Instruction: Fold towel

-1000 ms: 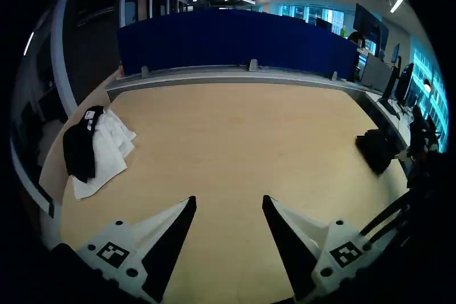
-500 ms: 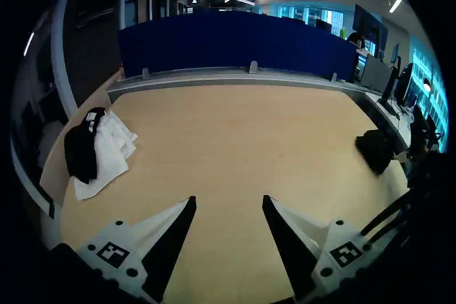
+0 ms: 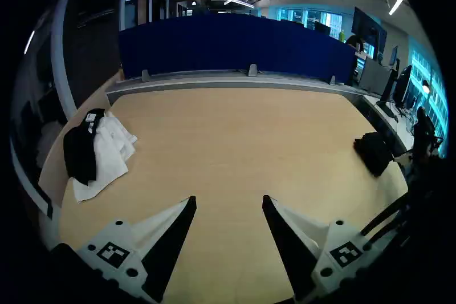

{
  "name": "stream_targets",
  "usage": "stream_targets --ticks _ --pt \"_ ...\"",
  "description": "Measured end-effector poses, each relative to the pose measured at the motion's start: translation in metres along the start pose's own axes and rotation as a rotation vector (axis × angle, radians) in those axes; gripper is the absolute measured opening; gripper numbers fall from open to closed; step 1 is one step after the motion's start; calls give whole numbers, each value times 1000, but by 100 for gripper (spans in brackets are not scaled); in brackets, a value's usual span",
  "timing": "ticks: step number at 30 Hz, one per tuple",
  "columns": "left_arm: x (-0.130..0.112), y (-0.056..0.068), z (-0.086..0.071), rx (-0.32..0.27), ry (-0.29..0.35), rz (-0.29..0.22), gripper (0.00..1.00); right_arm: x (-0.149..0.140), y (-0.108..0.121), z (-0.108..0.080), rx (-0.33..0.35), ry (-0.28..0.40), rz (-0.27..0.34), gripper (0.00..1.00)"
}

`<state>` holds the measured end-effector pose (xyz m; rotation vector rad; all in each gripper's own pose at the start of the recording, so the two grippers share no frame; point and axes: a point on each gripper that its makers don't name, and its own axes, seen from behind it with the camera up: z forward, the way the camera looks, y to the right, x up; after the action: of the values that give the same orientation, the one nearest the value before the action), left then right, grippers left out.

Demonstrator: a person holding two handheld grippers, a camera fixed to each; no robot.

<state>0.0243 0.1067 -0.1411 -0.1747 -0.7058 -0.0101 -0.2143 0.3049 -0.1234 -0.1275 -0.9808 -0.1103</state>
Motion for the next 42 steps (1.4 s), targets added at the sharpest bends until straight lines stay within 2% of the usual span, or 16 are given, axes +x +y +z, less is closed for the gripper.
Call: stream_targets --ticks 3,6,9,12,17,22,27,30,37,42 --pt "1 -2 0 -3 5 -3 86 10 -6 -5 9 26 0 100" --pt "2 -4 -1 -5 10 -5 86 29 -17 -14 26 89 5 100" --pt "5 -8 -1 -6 20 -6 86 57 -32 -28 48 181 22 100" --pt "9 -10 -1 -9 28 -11 86 90 -49 -48 69 294 50 100" --pt "14 -15 2 -13 40 -14 86 143 -72 -94 112 502 120 100" --pt "19 -17 3 -19 51 -12 86 178 -90 -135 159 645 207 100" --pt "28 -19 5 -22 74 -10 86 191 -106 -154 180 698 238 100" --pt "42 -21 5 -20 117 -8 86 193 -121 -163 189 707 212 100" --pt "89 -29 2 -7 266 -16 86 203 -157 -188 174 739 112 100" --pt "128 -36 -8 0 397 -41 86 217 -179 -205 169 783 88 100"
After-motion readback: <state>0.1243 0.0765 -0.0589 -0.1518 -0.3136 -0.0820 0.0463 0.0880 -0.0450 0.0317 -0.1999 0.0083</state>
